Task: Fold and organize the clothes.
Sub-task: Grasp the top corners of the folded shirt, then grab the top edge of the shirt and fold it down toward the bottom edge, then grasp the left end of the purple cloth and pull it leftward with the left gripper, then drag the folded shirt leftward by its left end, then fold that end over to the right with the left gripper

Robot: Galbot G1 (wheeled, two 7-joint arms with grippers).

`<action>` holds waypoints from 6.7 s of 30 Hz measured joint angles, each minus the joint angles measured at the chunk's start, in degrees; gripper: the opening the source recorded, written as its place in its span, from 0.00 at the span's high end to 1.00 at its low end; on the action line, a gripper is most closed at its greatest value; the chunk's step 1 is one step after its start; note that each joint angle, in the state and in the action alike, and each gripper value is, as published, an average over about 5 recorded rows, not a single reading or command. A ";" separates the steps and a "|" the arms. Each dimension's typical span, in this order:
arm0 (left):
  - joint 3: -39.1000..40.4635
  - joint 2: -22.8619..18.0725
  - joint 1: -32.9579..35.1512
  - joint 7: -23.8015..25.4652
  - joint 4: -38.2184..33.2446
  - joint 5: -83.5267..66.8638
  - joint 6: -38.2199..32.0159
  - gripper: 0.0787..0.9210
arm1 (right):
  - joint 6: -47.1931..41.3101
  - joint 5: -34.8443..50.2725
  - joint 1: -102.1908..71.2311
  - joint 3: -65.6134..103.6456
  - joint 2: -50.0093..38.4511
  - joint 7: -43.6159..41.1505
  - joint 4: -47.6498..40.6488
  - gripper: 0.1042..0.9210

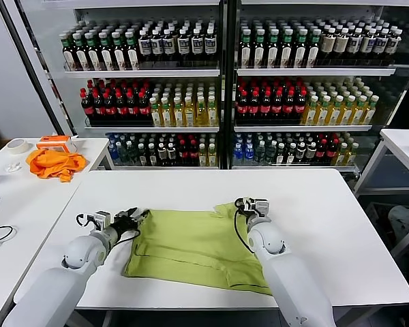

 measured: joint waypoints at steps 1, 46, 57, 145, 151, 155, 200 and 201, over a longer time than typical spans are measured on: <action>0.00 -0.08 0.09 0.04 -0.03 0.00 -0.02 0.65 | -0.06 0.05 -0.05 0.01 -0.03 0.02 0.07 0.80; -7.15 4.94 15.22 -1.77 -18.42 -4.08 -3.57 0.99 | -1.52 1.91 -19.88 4.31 -10.23 3.12 31.82 0.99; -8.72 5.36 18.24 -1.53 -19.32 -3.53 -4.87 0.99 | -0.65 -1.47 -26.16 4.79 -10.36 3.67 36.63 0.99; -3.75 -2.80 23.79 -27.07 -27.30 -4.82 1.32 0.77 | 1.38 -9.47 -45.73 10.22 -11.08 2.51 50.33 0.12; -3.98 -3.73 23.57 -26.80 -27.34 -3.01 2.12 0.95 | 1.38 -9.63 -45.62 10.27 -10.98 2.48 50.41 0.12; -4.55 -4.34 23.92 -26.91 -27.90 -0.22 3.25 0.97 | 1.38 -9.89 -45.44 10.31 -11.06 2.26 50.61 0.12; -9.08 -4.38 25.61 -30.27 -41.24 -1.32 10.47 0.97 | 1.49 -11.40 -43.93 10.59 -11.83 0.90 50.97 0.12; -8.50 -4.76 25.20 -30.20 -41.09 -1.77 10.54 0.97 | 1.47 -11.42 -43.95 10.66 -11.82 0.90 50.99 0.12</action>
